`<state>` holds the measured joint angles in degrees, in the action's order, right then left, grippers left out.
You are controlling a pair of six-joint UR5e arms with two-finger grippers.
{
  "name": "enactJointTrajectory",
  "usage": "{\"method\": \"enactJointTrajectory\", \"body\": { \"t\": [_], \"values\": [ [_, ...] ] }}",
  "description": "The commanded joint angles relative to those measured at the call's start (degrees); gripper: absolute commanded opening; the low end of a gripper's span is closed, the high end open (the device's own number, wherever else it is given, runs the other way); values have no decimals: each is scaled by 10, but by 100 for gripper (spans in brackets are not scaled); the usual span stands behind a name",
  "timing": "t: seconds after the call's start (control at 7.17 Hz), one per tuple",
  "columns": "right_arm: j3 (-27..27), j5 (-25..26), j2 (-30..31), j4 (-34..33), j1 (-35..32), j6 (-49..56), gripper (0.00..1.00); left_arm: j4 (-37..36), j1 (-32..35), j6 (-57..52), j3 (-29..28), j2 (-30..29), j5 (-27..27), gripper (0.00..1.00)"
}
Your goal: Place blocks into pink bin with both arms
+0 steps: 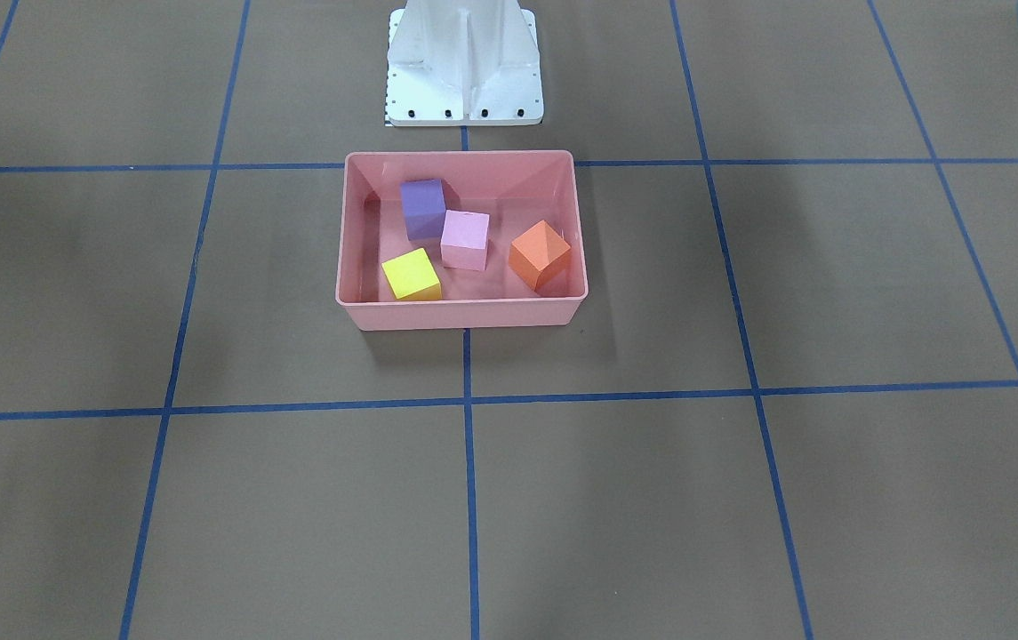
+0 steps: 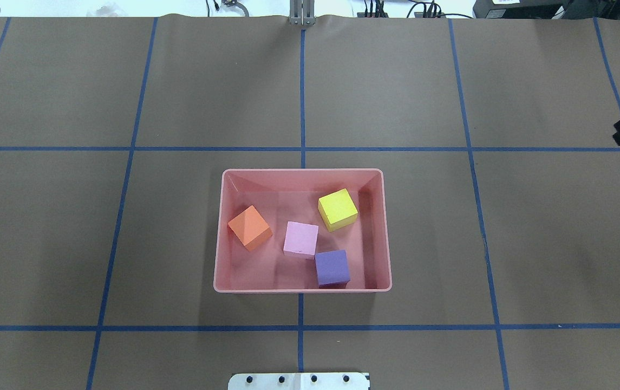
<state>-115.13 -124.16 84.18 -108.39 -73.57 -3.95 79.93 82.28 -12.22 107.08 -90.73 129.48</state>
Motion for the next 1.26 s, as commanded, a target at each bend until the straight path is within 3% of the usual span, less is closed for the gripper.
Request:
{"method": "enactJointTrajectory", "body": {
  "t": [0.0, 0.28, 0.84, 1.12],
  "values": [
    [53, -27, 42, 1, -93, 151, 100, 4, 52, -55, -35, 37, 16, 100],
    [80, -31, 76, 79, -98, 140, 99, 21, 56, -54, -65, 43, 14, 100],
    [87, -40, 83, 88, -98, 69, 98, 44, 77, 106, -70, 46, 41, 100],
    [85, -38, 85, 89, -98, 69, 99, 73, 76, 107, -68, 55, 41, 100]
  ]
}}
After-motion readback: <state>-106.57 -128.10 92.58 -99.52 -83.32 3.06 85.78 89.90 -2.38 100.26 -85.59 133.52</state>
